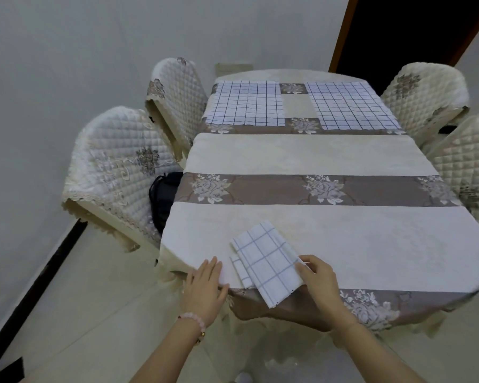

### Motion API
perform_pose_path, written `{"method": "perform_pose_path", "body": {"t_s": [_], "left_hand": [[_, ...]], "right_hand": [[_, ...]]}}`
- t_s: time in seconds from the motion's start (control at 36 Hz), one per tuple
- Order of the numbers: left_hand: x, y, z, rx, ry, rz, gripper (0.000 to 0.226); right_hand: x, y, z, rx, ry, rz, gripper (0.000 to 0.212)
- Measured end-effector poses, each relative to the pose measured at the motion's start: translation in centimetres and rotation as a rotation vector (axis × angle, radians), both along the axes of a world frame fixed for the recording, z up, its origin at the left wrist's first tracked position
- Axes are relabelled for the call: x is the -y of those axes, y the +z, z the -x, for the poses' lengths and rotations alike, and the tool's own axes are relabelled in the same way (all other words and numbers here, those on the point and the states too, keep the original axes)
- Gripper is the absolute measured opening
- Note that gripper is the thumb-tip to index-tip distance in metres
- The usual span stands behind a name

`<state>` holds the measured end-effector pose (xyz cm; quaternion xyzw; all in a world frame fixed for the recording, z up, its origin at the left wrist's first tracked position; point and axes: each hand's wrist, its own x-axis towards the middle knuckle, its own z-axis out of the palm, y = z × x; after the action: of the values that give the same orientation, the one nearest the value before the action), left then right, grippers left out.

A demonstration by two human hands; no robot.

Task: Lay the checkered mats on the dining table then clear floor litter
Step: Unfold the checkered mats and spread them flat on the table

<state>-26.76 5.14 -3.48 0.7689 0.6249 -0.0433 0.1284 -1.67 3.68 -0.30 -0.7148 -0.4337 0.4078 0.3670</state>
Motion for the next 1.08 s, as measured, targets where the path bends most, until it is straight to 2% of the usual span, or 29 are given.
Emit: {"method": "perform_pose_path", "body": {"t_s": [0.08, 0.17, 0.22, 0.31, 0.39, 0.44, 0.56, 0.67, 0.78, 0.92, 0.97, 1.03, 1.08], "left_hand": [[-0.2, 0.3, 0.1, -0.012, -0.002, 0.001, 0.056], [0.1, 1.7, -1.2, 0.175, 0.06, -0.02, 0.063], [0.5, 3.2, -2.7, 0.492, 0.19, 0.034, 0.054], [1.0, 6.3, -5.2, 0.973, 0.427, 0.235, 0.045], [1.0, 8.3, -7.2, 1.276, 0.542, 0.456, 0.032], [1.0, 9.0, -7.9, 1.374, 0.601, 0.447, 0.024], [1.1, 9.3, -8.1, 1.33, 0.588, 0.303, 0.012], [1.5, 9.9, -7.2, 1.305, 0.443, 0.344, 0.013], [1.4, 10.2, -6.3, 1.254, 0.315, 0.42, 0.012], [0.4, 10.1, -6.3, 1.197, 0.336, 0.371, 0.013], [0.2, 9.8, -6.7, 1.122, 0.361, 0.259, 0.026], [0.2, 9.8, -7.1, 0.992, 0.345, 0.046, 0.038], [0.7, 10.4, -7.6, 0.977, 0.285, -0.025, 0.036]], "right_hand": [[0.7, 1.5, -0.3, -0.135, -0.043, -0.047, 0.013], [1.4, 2.8, -0.6, -0.295, -0.115, -0.049, 0.012], [1.9, 3.2, -0.8, -0.374, -0.147, -0.035, 0.012], [2.8, 3.5, -0.9, -0.438, -0.169, -0.032, 0.016], [3.7, 3.6, -0.7, -0.458, -0.171, -0.017, 0.015], [4.0, 3.5, -0.6, -0.462, -0.161, 0.016, 0.014], [4.3, 3.9, -0.8, -0.464, -0.118, 0.073, 0.016], [3.9, 5.2, -0.9, -0.555, -0.098, 0.088, 0.016], [3.2, 6.7, -0.9, -0.518, -0.059, 0.036, 0.015], [2.7, 8.1, -0.2, -0.483, -0.061, 0.0, 0.016], [2.6, 8.3, 0.1, -0.483, -0.068, -0.014, 0.016], [2.6, 8.5, 0.5, -0.507, -0.074, -0.035, 0.016], [2.6, 8.7, 0.9, -0.518, -0.077, -0.057, 0.015]]}}
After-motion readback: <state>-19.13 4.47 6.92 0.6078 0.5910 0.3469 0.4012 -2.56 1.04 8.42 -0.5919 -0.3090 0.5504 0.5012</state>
